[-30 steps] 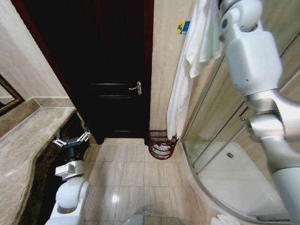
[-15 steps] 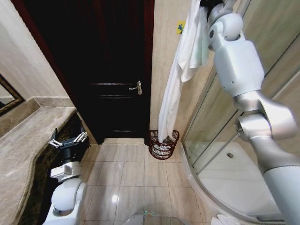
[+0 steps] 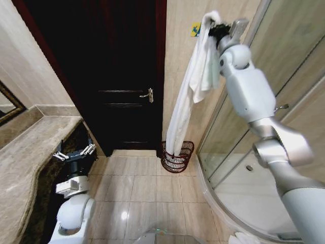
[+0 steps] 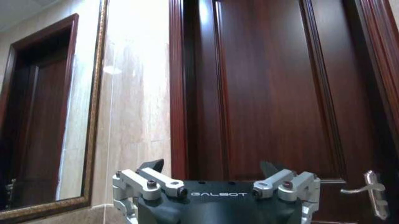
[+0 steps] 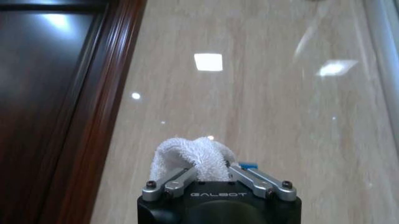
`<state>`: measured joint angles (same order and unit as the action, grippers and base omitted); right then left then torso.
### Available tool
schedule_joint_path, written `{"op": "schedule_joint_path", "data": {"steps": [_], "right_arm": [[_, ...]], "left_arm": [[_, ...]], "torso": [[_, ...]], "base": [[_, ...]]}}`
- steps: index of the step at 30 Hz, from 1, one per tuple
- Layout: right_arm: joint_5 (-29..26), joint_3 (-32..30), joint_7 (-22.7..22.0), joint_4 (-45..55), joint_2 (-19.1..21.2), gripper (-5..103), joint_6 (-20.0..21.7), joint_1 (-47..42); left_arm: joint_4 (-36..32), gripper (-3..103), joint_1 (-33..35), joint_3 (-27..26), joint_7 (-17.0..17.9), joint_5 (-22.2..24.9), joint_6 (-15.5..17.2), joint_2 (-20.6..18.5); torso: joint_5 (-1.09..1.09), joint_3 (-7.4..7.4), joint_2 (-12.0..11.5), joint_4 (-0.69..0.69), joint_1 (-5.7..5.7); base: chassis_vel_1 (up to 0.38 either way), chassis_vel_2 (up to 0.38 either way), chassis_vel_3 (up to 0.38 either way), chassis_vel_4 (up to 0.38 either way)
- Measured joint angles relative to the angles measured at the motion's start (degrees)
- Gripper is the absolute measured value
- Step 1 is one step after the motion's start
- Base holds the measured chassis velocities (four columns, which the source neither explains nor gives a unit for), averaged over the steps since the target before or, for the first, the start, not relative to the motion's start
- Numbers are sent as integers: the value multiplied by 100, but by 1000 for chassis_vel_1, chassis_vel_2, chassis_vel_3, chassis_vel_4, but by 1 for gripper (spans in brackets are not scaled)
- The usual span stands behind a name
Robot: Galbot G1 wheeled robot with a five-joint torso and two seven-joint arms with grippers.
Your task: Discard the used towel into the hamper.
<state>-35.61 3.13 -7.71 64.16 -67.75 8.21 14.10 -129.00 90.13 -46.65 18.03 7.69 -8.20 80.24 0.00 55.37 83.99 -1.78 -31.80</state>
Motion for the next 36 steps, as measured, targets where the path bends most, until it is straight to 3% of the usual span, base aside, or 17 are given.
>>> {"op": "schedule_joint_path", "data": {"steps": [36], "right_arm": [[161, -414, -153, 931, 400, 4, -127, -1978]], "left_arm": [[72, 100, -5, 192, -1, -133, 8, 69]], "torso": [[0, 0, 0, 1, 0]], "base": [[0, 0, 0, 0]]}}
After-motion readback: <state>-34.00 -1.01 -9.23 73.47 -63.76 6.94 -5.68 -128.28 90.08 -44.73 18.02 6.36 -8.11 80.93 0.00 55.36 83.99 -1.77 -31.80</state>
